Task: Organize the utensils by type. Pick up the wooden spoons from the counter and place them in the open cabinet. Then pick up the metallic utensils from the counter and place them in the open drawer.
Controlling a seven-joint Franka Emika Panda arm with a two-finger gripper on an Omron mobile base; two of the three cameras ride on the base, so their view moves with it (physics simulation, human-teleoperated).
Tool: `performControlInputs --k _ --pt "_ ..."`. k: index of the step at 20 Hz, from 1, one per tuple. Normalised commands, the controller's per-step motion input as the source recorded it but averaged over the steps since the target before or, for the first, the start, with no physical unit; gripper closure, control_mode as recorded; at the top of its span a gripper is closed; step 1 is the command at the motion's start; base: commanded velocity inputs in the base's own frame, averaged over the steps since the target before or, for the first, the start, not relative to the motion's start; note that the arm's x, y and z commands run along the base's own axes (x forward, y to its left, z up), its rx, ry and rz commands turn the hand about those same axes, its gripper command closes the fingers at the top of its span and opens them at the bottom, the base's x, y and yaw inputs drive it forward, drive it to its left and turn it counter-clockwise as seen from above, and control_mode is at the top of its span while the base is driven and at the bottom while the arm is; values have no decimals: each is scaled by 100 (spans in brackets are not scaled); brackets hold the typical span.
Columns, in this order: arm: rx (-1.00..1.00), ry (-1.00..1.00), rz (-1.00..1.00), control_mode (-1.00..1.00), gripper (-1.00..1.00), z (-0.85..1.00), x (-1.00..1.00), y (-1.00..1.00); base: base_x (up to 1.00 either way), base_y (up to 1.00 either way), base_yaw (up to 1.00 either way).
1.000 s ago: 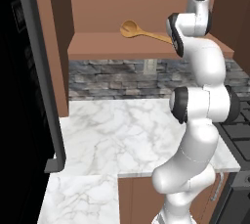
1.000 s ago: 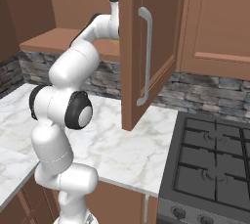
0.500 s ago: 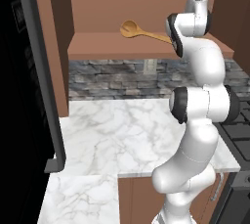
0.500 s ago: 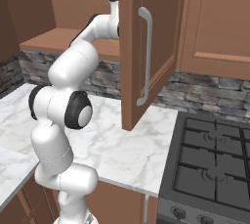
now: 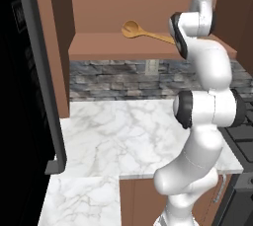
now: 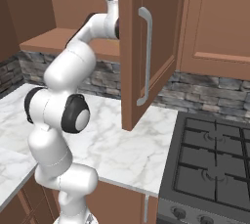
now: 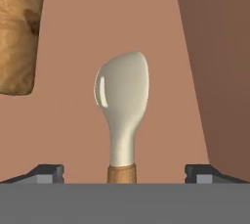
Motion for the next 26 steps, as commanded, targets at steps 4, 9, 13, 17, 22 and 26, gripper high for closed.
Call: performControlInputs --k 4,9,13,17,22,26 --pt "0 -17 0 -100 -100 -6 -35 14 0 0 0" --pt "0 -16 0 -100 -100 0 -39 12 0 0 0" --pt "0 -4 0 -100 -100 0 -51 19 0 0 0" --pt "0 0 0 -100 -100 15 -50 18 0 0 0" --pt "1 0 -1 -100 -100 22 -66 23 0 0 0" --pt "3 -1 -12 -100 -100 18 -78 21 0 0 0"
